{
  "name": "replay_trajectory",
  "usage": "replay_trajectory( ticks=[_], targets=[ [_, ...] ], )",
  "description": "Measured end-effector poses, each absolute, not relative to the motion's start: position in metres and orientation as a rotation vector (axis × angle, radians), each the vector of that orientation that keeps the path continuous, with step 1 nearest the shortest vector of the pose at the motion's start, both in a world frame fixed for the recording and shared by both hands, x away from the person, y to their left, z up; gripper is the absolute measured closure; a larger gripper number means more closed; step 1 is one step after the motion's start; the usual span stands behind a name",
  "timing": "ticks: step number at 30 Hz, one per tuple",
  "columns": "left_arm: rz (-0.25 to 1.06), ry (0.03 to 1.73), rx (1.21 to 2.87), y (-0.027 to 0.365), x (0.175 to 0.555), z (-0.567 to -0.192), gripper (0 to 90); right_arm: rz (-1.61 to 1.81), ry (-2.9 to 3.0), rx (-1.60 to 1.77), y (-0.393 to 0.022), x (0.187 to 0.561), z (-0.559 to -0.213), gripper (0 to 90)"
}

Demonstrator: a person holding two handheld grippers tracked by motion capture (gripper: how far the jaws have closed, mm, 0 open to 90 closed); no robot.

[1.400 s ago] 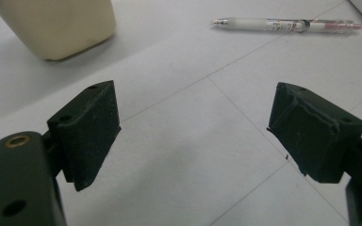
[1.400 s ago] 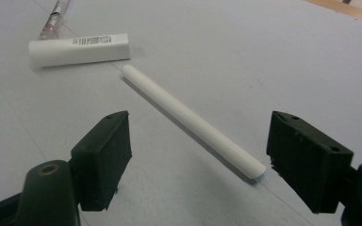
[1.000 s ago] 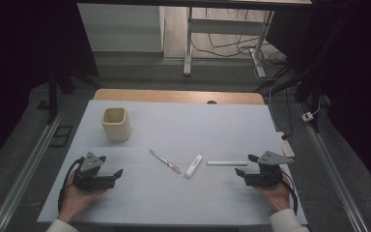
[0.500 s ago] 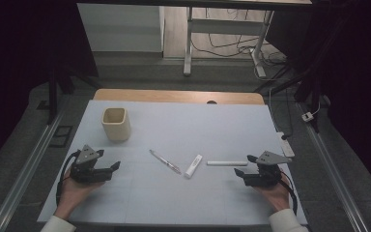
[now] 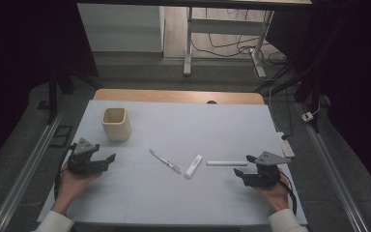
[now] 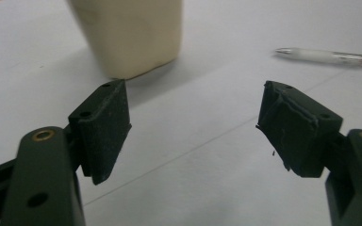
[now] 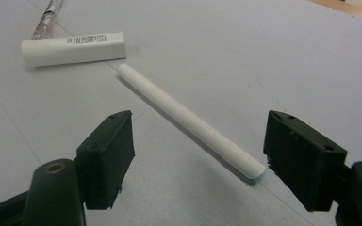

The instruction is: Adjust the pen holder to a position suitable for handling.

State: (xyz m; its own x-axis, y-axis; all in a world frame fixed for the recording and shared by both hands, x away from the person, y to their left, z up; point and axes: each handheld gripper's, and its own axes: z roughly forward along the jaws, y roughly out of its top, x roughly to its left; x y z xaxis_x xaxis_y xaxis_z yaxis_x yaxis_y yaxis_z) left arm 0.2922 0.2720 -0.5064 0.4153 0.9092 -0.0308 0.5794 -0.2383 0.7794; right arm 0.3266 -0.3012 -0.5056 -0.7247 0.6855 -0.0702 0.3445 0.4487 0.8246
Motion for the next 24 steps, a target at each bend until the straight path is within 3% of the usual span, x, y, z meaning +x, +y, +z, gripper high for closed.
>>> replay_trajectory(
  ticks=[24],
  targets=[
    [0.623, 1.384, 1.87, 0.308, 0.338, -0.507, 38.6, 1.166, 2.312, 0.853, -0.299, 0.328, -0.507, 27.0]
  ],
)
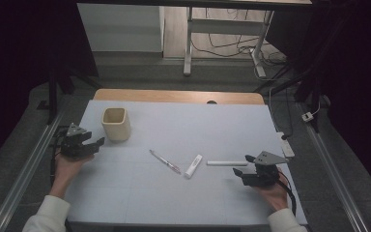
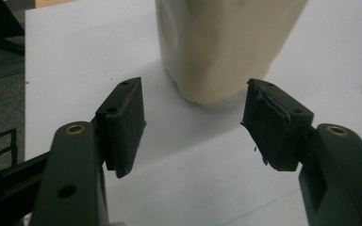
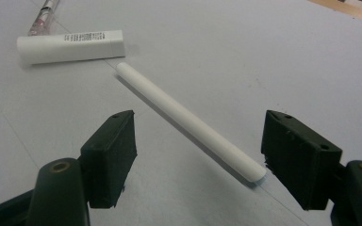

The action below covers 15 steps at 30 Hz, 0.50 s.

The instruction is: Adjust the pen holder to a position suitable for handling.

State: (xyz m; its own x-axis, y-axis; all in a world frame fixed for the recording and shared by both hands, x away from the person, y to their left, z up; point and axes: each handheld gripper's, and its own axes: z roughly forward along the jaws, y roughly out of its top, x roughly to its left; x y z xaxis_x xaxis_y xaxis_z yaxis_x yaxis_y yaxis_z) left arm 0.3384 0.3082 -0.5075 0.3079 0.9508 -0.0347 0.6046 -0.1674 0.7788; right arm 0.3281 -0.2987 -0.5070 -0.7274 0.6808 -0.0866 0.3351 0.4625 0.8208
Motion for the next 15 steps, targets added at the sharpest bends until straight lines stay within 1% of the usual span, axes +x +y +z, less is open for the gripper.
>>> replay_trajectory(
  ticks=[3, 7, 12, 15],
  targets=[
    [0.635, 1.396, 1.866, 0.311, 0.343, -0.507, 40.3, 1.165, 2.311, 0.853, -0.298, 0.328, -0.507, 27.0],
    [0.649, 1.404, 1.853, 0.314, 0.348, -0.507, 45.7, 1.163, 2.311, 0.845, -0.297, 0.327, -0.507, 27.2],
    [0.688, 1.437, 1.845, 0.317, 0.354, -0.509, 58.2, 1.146, 2.316, 0.843, -0.297, 0.328, -0.507, 27.4],
    [0.696, 1.439, 1.845, 0.319, 0.356, -0.51, 69.3, 1.151, 2.323, 0.838, -0.297, 0.328, -0.508, 27.4]
  ],
)
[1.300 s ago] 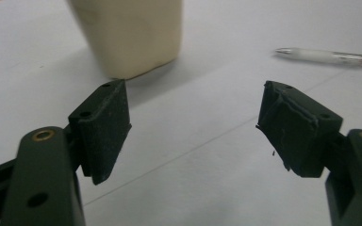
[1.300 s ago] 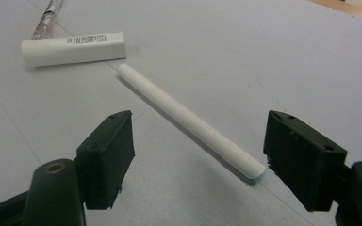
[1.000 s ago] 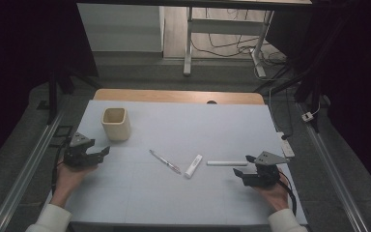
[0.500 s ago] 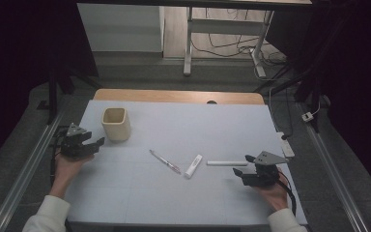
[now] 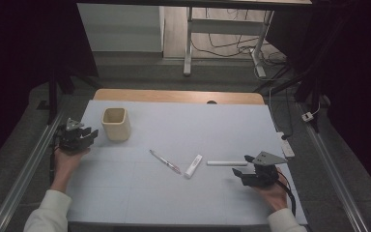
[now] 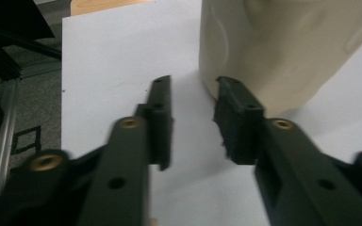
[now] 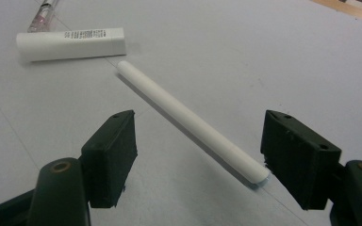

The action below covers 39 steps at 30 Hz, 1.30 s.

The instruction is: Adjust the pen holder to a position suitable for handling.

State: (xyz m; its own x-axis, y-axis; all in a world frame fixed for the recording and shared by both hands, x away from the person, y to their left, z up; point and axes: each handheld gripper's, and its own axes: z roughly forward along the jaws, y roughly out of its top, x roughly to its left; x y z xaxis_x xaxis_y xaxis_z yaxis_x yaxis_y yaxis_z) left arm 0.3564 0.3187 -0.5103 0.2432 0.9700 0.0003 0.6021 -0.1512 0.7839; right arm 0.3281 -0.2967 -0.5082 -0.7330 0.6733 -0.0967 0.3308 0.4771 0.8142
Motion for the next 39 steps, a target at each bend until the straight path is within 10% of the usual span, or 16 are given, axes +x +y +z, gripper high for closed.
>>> replay_trajectory(
  ticks=[5, 39],
  targets=[
    [0.688, 1.423, 1.846, 0.319, 0.362, -0.51, 88.1, 1.138, 2.318, 0.836, -0.295, 0.328, -0.509, 27.7],
    [0.599, 1.436, 1.871, 0.307, 0.407, -0.53, 88.5, 1.112, 2.328, 0.829, -0.295, 0.329, -0.51, 28.2]
  ],
)
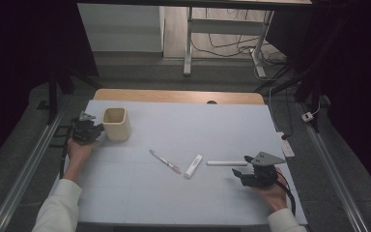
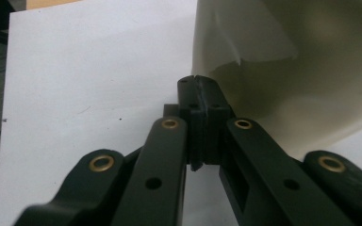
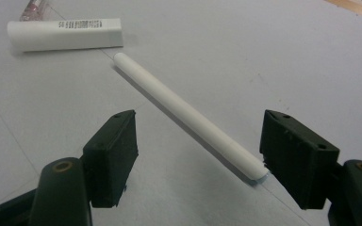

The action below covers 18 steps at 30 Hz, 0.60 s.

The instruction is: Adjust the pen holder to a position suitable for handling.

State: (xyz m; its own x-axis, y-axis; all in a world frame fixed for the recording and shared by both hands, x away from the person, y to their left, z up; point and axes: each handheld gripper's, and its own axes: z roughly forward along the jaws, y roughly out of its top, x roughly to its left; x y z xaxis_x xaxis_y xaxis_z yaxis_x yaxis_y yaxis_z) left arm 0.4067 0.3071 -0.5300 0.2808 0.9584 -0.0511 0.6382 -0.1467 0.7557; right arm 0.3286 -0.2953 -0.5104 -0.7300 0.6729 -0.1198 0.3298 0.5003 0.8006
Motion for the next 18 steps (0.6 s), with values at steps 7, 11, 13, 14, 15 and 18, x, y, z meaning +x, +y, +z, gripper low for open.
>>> replay_trajectory(
  ticks=[7, 11, 13, 14, 15, 18],
  targets=[
    [0.568, 1.444, 1.881, 0.3088, 0.4112, -0.5338, 88.7, 1.1, 2.335, 0.832, -0.295, 0.3285, -0.5107, 28.2],
    [0.555, 1.439, 1.883, 0.3099, 0.4123, -0.5352, 88.8, 1.103, 2.333, 0.832, -0.2953, 0.3289, -0.5109, 28.2],
    [0.551, 1.438, 1.883, 0.3103, 0.4126, -0.5353, 88.8, 1.098, 2.335, 0.832, -0.2951, 0.329, -0.5111, 28.2],
    [0.551, 1.438, 1.883, 0.3101, 0.4128, -0.5353, 88.8, 1.102, 2.335, 0.831, -0.2948, 0.3291, -0.5114, 28.3],
    [0.551, 1.439, 1.884, 0.3101, 0.413, -0.5354, 88.8, 1.097, 2.337, 0.829, -0.2944, 0.329, -0.5115, 28.3],
    [0.551, 1.444, 1.884, 0.3099, 0.4137, -0.5361, 88.8, 1.096, 2.337, 0.828, -0.2945, 0.329, -0.5116, 28.4]
  ],
)
